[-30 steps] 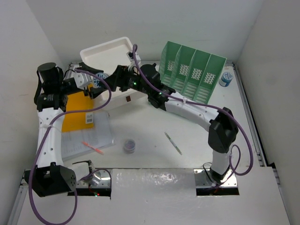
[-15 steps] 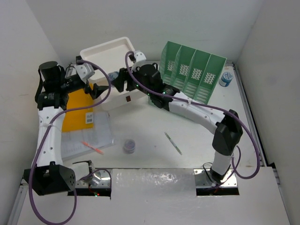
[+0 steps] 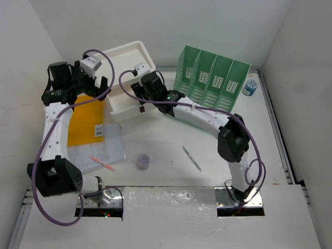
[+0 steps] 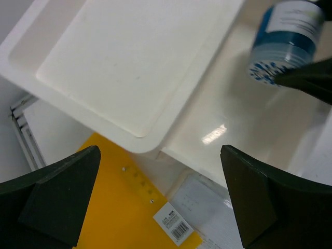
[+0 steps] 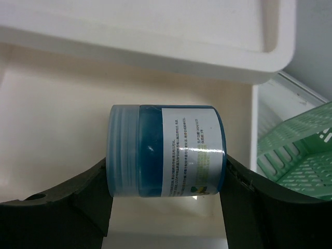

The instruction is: Organize the desk

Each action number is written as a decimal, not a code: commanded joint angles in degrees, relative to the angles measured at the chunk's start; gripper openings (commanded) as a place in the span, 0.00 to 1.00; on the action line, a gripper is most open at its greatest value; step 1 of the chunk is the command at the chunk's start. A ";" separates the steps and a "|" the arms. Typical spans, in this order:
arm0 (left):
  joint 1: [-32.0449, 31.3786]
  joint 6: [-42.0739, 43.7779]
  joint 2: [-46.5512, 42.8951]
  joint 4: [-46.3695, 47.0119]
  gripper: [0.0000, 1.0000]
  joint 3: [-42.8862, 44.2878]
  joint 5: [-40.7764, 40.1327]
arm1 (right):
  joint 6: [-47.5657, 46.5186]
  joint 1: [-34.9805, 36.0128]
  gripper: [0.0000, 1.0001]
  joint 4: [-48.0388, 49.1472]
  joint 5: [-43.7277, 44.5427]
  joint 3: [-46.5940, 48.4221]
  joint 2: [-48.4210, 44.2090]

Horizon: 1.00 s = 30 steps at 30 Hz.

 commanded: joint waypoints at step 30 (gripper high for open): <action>1.41 -9.68 1.84 15.44 1.00 -2.25 -5.81 | 14.31 -45.69 0.41 -5.04 4.70 -42.60 -51.41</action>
